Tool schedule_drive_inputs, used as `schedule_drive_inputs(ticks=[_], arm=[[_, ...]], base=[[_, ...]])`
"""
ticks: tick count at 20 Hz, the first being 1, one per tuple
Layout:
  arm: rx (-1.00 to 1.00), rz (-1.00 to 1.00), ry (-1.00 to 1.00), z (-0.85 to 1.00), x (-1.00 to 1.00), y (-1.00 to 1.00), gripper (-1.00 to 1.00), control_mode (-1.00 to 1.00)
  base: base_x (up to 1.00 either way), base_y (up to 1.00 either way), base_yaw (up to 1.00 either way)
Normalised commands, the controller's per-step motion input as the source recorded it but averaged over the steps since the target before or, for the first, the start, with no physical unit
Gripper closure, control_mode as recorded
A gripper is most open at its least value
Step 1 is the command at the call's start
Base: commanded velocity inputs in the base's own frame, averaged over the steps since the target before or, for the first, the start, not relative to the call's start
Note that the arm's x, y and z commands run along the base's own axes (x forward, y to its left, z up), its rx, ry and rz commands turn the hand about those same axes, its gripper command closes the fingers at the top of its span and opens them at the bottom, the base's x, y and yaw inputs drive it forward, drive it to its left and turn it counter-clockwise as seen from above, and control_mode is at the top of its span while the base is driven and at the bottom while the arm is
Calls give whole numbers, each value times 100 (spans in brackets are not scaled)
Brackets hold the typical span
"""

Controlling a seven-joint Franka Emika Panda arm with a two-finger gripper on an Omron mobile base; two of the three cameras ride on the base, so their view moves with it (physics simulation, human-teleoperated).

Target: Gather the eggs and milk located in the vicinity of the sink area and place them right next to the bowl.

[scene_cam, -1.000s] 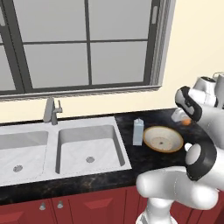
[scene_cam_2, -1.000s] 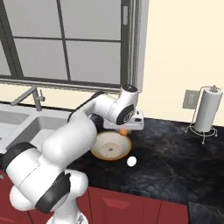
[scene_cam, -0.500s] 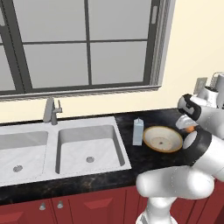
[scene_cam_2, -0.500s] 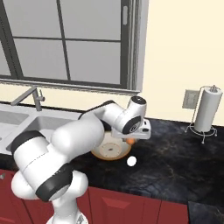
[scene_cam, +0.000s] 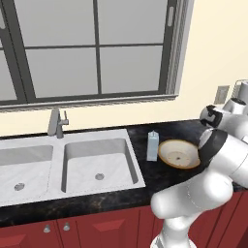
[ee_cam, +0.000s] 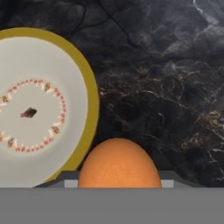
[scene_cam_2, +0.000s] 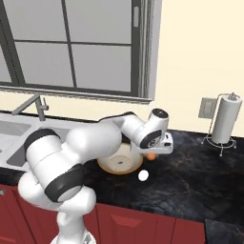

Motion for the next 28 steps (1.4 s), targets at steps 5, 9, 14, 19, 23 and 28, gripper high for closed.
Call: schedule_drive_inputs(ticks=[5, 9, 14, 19, 23, 28], arm=[[2, 0, 0, -26, 4, 0, 100, -100], [4, 0, 0, -12, 34, 0, 100, -100], [2, 0, 1, -6, 43, 0, 100, -100], [0, 0, 3, -36, 30, 0, 100, -100], [0, 0, 2, -37, 3, 0, 100, -100], [0, 0, 2, -7, 0, -6, 100, -100]], base=[[0, 0, 0], [0, 0, 0], [0, 0, 0], [0, 0, 0], [0, 0, 0], [0, 0, 0]])
